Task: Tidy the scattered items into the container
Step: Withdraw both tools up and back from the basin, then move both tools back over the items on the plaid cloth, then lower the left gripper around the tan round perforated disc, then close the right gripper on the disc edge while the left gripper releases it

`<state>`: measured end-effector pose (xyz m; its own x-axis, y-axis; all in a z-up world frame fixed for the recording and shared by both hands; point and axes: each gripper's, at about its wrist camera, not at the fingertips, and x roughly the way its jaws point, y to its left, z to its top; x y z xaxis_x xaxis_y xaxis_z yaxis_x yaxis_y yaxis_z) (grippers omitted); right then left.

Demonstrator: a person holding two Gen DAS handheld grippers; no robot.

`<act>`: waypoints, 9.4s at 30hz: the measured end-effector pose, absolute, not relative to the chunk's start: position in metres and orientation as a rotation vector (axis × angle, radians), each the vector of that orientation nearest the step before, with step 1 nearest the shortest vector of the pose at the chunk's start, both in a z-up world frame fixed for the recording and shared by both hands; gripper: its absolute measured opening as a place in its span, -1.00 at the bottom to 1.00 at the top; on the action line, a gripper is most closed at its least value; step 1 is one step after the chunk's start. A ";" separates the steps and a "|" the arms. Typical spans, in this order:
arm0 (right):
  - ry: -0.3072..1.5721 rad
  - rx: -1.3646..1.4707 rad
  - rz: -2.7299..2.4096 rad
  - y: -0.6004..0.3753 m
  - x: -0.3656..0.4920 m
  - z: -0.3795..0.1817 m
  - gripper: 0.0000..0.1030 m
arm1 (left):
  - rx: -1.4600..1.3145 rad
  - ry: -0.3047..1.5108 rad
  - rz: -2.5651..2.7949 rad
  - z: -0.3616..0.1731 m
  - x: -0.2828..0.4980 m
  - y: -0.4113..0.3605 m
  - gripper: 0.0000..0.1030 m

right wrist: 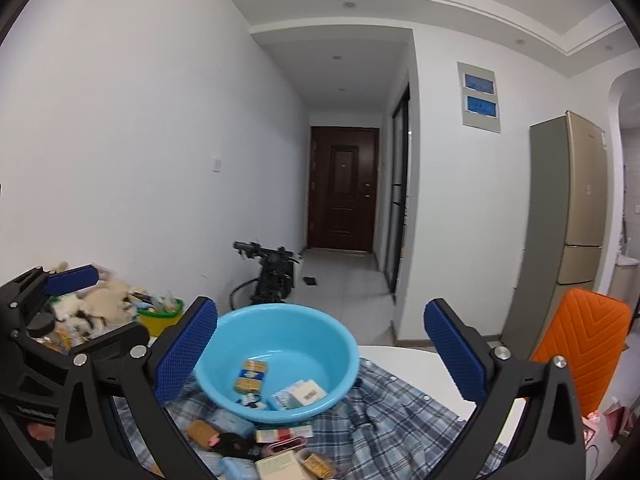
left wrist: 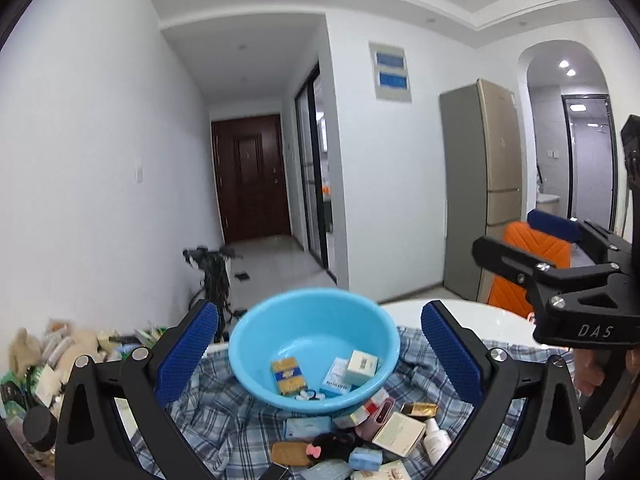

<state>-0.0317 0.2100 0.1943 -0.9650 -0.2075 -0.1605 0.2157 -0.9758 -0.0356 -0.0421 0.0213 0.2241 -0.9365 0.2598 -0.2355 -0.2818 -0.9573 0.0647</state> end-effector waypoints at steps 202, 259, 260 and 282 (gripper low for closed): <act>-0.032 0.930 -2.182 0.155 0.006 -0.067 -0.75 | -1.190 0.255 2.424 -0.041 0.013 -0.007 0.59; -0.237 1.096 -1.956 0.163 0.002 -0.070 -0.09 | -1.201 0.196 2.290 -0.054 -0.002 0.020 0.14; -0.272 1.125 -1.940 0.165 -0.001 -0.073 -0.02 | -1.199 0.199 2.288 -0.054 -0.002 0.019 0.13; -0.383 1.089 -2.040 0.178 -0.014 -0.059 -0.82 | -1.183 0.280 2.342 -0.052 0.007 0.015 0.39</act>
<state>-0.0136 0.1778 -0.0590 -0.3319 -0.7518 -0.5698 0.4937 -0.6531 0.5741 0.0072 0.0150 -0.0518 -0.4990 0.3383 -0.7978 -0.5171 -0.8550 -0.0391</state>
